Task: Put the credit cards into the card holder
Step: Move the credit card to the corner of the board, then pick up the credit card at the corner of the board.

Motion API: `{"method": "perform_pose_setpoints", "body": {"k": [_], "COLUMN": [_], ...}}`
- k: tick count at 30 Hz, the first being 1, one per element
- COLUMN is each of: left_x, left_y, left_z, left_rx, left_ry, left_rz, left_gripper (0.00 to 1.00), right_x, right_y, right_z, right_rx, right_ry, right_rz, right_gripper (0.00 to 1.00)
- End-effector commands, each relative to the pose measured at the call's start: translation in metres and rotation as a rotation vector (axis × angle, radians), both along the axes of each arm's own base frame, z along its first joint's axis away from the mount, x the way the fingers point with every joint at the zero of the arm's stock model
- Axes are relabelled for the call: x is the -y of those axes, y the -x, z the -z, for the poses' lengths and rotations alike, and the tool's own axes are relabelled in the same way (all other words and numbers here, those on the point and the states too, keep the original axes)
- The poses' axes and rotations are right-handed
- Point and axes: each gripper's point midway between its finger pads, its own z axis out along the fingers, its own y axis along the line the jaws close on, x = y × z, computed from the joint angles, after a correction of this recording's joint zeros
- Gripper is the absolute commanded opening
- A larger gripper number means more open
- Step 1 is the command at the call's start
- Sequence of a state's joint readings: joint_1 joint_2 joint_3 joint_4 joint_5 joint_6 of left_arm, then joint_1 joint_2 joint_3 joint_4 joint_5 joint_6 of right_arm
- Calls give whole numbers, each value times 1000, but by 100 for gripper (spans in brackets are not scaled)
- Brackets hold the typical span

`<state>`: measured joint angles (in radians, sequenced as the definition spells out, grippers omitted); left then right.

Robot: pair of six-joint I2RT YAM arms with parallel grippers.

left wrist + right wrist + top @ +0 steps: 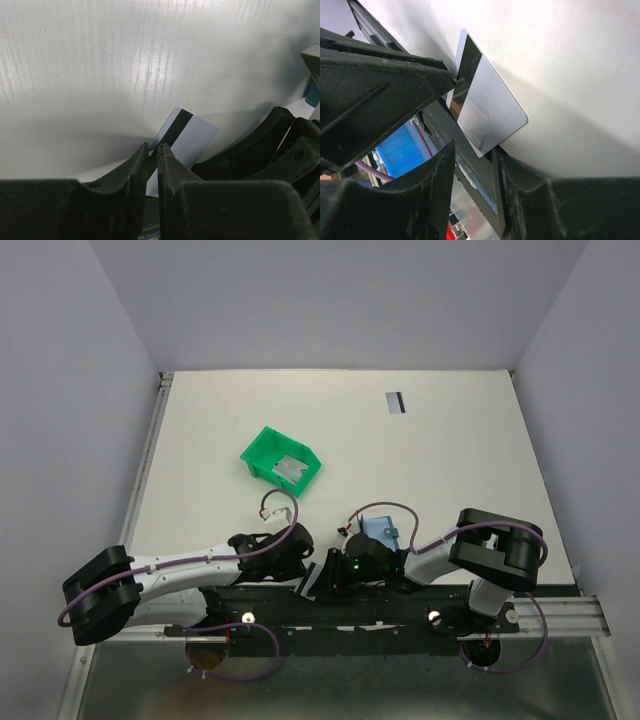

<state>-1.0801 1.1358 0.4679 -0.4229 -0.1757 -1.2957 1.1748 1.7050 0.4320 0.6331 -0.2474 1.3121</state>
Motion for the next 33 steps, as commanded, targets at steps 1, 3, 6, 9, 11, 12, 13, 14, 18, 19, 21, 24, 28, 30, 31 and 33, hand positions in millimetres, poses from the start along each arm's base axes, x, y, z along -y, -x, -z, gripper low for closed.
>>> {"method": "perform_pose_setpoints", "body": {"k": [1,3,6,9,11,12,13,14,18,19,21,24,28,30,31,33], "left_x": [-30,-29,-28,-25,-23,-21,-21,-21,-21,-23,-29,-38,-53,-51,-50,-43], "left_y": [34,36,38,39,40,40,41,41,39,38,34,21,-2,-13,-18,-29], "left_z": [30,29,30,29,30,29,30,30,28,26,19,-8,-58,-85,-100,-133], "left_rx": [-115,-115,-115,-116,-118,-117,-119,-118,-110,-105,-79,3,160,253,308,417], "left_ry": [-98,-91,-87,-77,-75,-70,-71,-71,-74,-79,-95,-84,-29,42,86,175], "left_rz": [18,17,21,26,32,33,36,38,32,24,5,-50,-128,-126,-113,-93], "left_gripper": [25,25,25,25,25,25,25,25,25,25,25,27,43,49,52,58], "right_x": [16,16,16,15,11,10,7,6,5,7,9,13,21,29,33,38], "right_y": [-42,-49,-56,-61,-62,-62,-62,-62,-61,-60,-59,-59,-63,-70,-73,-77], "right_z": [16,15,11,6,3,1,-1,-2,-4,-5,-9,-19,-48,-68,-79,-98], "right_rx": [110,132,158,184,196,201,206,207,207,209,221,252,339,410,440,468], "right_ry": [57,56,42,19,-2,-10,-25,-35,-51,-51,-49,4,143,192,200,211], "right_rz": [223,251,281,295,289,285,282,278,274,270,263,232,163,146,136,84], "right_gripper": [44,44,44,39,33,30,25,22,11,9,4,1,0,0,0,0]}}
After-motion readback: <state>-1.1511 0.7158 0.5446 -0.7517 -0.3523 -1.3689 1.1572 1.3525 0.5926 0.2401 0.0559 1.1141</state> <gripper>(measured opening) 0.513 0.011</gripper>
